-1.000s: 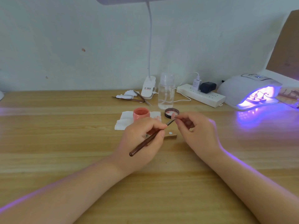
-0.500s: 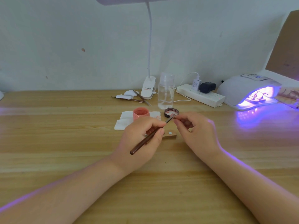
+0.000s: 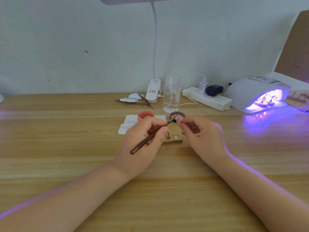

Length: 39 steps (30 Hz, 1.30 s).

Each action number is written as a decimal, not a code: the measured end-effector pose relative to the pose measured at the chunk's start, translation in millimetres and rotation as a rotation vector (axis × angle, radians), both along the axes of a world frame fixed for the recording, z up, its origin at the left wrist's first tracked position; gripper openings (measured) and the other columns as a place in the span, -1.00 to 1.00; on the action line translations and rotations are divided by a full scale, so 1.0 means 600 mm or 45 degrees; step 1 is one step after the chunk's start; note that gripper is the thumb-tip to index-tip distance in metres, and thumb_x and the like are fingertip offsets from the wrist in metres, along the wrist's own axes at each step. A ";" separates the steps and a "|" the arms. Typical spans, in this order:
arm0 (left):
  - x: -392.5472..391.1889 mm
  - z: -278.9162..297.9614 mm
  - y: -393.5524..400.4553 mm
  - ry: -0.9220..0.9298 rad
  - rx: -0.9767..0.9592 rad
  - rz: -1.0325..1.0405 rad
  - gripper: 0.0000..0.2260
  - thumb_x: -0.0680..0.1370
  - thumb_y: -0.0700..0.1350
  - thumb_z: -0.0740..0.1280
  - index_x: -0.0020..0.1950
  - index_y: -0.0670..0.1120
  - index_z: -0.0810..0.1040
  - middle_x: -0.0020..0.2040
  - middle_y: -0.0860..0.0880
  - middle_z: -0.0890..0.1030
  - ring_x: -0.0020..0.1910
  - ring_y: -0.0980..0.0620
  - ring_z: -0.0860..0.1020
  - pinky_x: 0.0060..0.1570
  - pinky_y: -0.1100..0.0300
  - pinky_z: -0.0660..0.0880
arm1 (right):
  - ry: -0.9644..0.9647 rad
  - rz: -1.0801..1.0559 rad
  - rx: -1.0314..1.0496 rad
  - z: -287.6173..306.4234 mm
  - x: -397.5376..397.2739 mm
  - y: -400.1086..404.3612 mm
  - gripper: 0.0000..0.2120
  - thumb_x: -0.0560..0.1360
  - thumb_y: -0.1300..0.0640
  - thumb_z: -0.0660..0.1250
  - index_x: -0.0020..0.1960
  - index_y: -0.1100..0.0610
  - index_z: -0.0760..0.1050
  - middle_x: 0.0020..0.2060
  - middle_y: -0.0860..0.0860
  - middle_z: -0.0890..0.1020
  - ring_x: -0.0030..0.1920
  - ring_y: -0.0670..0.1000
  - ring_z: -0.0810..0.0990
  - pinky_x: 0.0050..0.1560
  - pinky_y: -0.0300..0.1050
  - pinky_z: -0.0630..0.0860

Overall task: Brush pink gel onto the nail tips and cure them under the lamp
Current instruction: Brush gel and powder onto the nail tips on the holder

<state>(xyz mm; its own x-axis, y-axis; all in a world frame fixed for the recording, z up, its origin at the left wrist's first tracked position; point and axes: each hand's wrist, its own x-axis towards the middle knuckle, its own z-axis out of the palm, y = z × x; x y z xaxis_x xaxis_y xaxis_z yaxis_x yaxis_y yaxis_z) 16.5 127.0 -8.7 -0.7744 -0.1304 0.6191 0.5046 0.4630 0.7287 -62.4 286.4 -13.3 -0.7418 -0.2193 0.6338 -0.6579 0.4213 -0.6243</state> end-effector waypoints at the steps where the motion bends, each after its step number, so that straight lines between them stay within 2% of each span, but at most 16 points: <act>1: 0.000 0.000 0.000 0.011 -0.016 0.011 -0.88 0.54 -0.24 0.34 0.02 -0.05 0.59 -0.13 0.08 0.63 -0.10 0.36 0.53 -0.08 0.39 0.50 | -0.002 0.006 0.001 0.001 0.000 0.000 -0.95 0.47 0.19 0.42 -0.10 0.07 0.65 -0.35 -0.16 0.62 -0.25 -0.16 0.60 -0.25 -0.46 0.43; 5: 0.005 0.002 0.003 0.062 -0.113 0.002 -0.91 0.51 -0.24 0.32 -0.07 -0.08 0.58 -0.22 0.05 0.63 -0.20 0.17 0.58 -0.20 0.45 0.46 | -0.012 0.034 -0.024 0.002 0.001 -0.001 -0.92 0.46 0.22 0.41 -0.10 0.07 0.64 -0.38 -0.27 0.58 -0.25 -0.20 0.60 -0.26 -0.51 0.41; 9: 0.009 0.005 0.003 0.175 -0.202 -0.002 -0.86 0.46 -0.33 0.29 -0.13 -0.10 0.53 -0.26 0.00 0.61 -0.20 0.30 0.54 -0.05 0.54 0.36 | -0.054 0.058 -0.100 0.000 0.001 0.000 -0.90 0.46 0.24 0.41 -0.11 0.06 0.64 -0.42 -0.34 0.57 -0.29 -0.24 0.60 -0.28 -0.53 0.40; 11: 0.007 0.003 0.003 0.176 -0.148 -0.009 -0.89 0.49 -0.30 0.28 -0.11 -0.10 0.52 -0.29 -0.06 0.61 -0.17 0.26 0.55 -0.04 0.52 0.38 | -0.048 0.063 -0.106 0.001 0.001 -0.001 -0.90 0.46 0.22 0.42 -0.13 0.03 0.63 -0.42 -0.30 0.58 -0.29 -0.22 0.60 -0.28 -0.52 0.40; 13: 0.004 0.000 0.004 0.141 -0.071 -0.011 -0.93 0.52 -0.22 0.27 -0.07 -0.08 0.52 -0.29 -0.11 0.62 -0.13 0.33 0.52 -0.09 0.43 0.44 | -0.044 0.069 -0.114 0.002 0.003 -0.001 -0.91 0.46 0.18 0.42 -0.14 0.00 0.62 -0.42 -0.28 0.59 -0.30 -0.23 0.60 -0.29 -0.52 0.39; 15: 0.000 -0.002 0.003 0.078 -0.014 -0.007 -0.94 0.54 -0.16 0.29 -0.02 -0.06 0.54 -0.23 0.01 0.63 -0.09 0.42 0.49 -0.09 0.38 0.48 | -0.054 0.079 -0.122 0.002 0.003 -0.002 -0.93 0.47 0.16 0.42 -0.15 0.00 0.62 -0.41 -0.26 0.60 -0.31 -0.24 0.60 -0.29 -0.52 0.39; 17: -0.003 -0.005 0.001 0.036 0.015 -0.008 -0.93 0.55 -0.18 0.31 0.01 -0.11 0.56 -0.16 0.16 0.62 -0.04 0.44 0.50 -0.06 0.42 0.47 | -0.059 0.090 -0.128 0.001 0.004 -0.001 -0.93 0.47 0.17 0.41 -0.14 0.01 0.62 -0.40 -0.25 0.60 -0.31 -0.23 0.60 -0.29 -0.51 0.40; 21: -0.001 -0.003 0.002 0.031 0.016 -0.065 -0.92 0.54 -0.18 0.27 -0.06 -0.14 0.55 -0.21 0.01 0.64 0.00 0.41 0.51 0.03 0.28 0.52 | -0.081 0.102 -0.125 0.002 0.004 -0.001 -0.92 0.46 0.20 0.42 -0.12 0.02 0.63 -0.38 -0.23 0.61 -0.31 -0.21 0.61 -0.28 -0.47 0.45; 23: 0.002 -0.002 0.002 0.104 0.014 -0.110 -0.92 0.54 -0.21 0.26 -0.14 -0.13 0.52 -0.26 0.03 0.62 -0.03 0.33 0.56 0.06 0.32 0.50 | -0.110 0.112 -0.149 0.002 0.004 -0.001 -0.90 0.46 0.21 0.41 -0.12 0.02 0.62 -0.36 -0.16 0.63 -0.32 -0.17 0.61 -0.27 -0.39 0.52; 25: 0.004 -0.002 0.001 0.145 0.040 -0.141 -0.89 0.53 -0.14 0.24 -0.17 -0.10 0.51 -0.29 0.06 0.61 -0.10 0.25 0.59 0.04 0.36 0.47 | -0.131 0.125 -0.181 0.002 0.005 0.000 -0.87 0.46 0.22 0.42 -0.13 -0.01 0.60 -0.36 -0.11 0.64 -0.34 -0.14 0.62 -0.24 -0.34 0.55; 27: 0.002 -0.003 0.000 0.122 0.117 -0.141 -0.89 0.53 -0.09 0.23 -0.17 -0.03 0.51 -0.27 0.09 0.62 -0.06 0.22 0.59 0.05 0.25 0.50 | -0.125 0.142 -0.191 0.003 0.007 -0.001 -0.84 0.46 0.21 0.42 -0.14 -0.05 0.59 -0.36 -0.12 0.64 -0.33 -0.14 0.62 -0.24 -0.34 0.55; 30: -0.004 -0.002 0.001 0.129 0.165 -0.074 -0.84 0.57 -0.17 0.23 -0.17 0.02 0.49 -0.24 0.11 0.63 0.03 0.26 0.55 0.09 -0.03 0.49 | -0.118 0.170 -0.197 0.005 0.008 -0.002 -0.82 0.47 0.18 0.41 -0.17 -0.11 0.56 -0.37 -0.13 0.64 -0.33 -0.15 0.63 -0.24 -0.32 0.57; 32: -0.007 -0.002 0.001 0.114 0.182 -0.064 -0.83 0.58 -0.17 0.22 -0.16 0.03 0.49 -0.22 0.11 0.63 0.05 0.27 0.54 0.08 -0.06 0.49 | -0.115 0.179 -0.201 0.005 0.009 -0.003 -0.81 0.46 0.16 0.41 -0.18 -0.14 0.56 -0.37 -0.12 0.65 -0.33 -0.14 0.63 -0.23 -0.26 0.58; 35: -0.010 -0.005 0.000 0.068 0.174 -0.068 -0.85 0.57 -0.15 0.22 -0.17 0.00 0.51 -0.21 0.07 0.64 0.10 0.26 0.52 0.08 0.02 0.50 | -0.108 0.176 -0.210 0.005 0.010 -0.003 -0.80 0.46 0.16 0.41 -0.18 -0.16 0.55 -0.37 -0.08 0.65 -0.33 -0.11 0.64 -0.22 -0.17 0.60; 37: -0.008 -0.005 0.002 0.037 0.217 -0.105 -0.85 0.56 -0.15 0.23 -0.19 -0.02 0.52 -0.22 0.02 0.63 0.11 0.19 0.53 -0.02 0.20 0.51 | -0.104 0.175 -0.203 0.004 0.009 -0.003 -0.79 0.46 0.17 0.41 -0.17 -0.15 0.54 -0.36 -0.11 0.65 -0.33 -0.12 0.64 -0.22 -0.19 0.60; 39: -0.005 -0.004 0.003 0.028 0.270 -0.147 -0.84 0.54 -0.17 0.23 -0.21 0.00 0.51 -0.26 0.03 0.62 0.02 0.11 0.56 -0.13 0.33 0.51 | -0.110 0.190 -0.214 0.004 0.009 -0.003 -0.77 0.46 0.20 0.41 -0.16 -0.14 0.55 -0.34 -0.21 0.65 -0.32 -0.14 0.64 -0.23 -0.25 0.59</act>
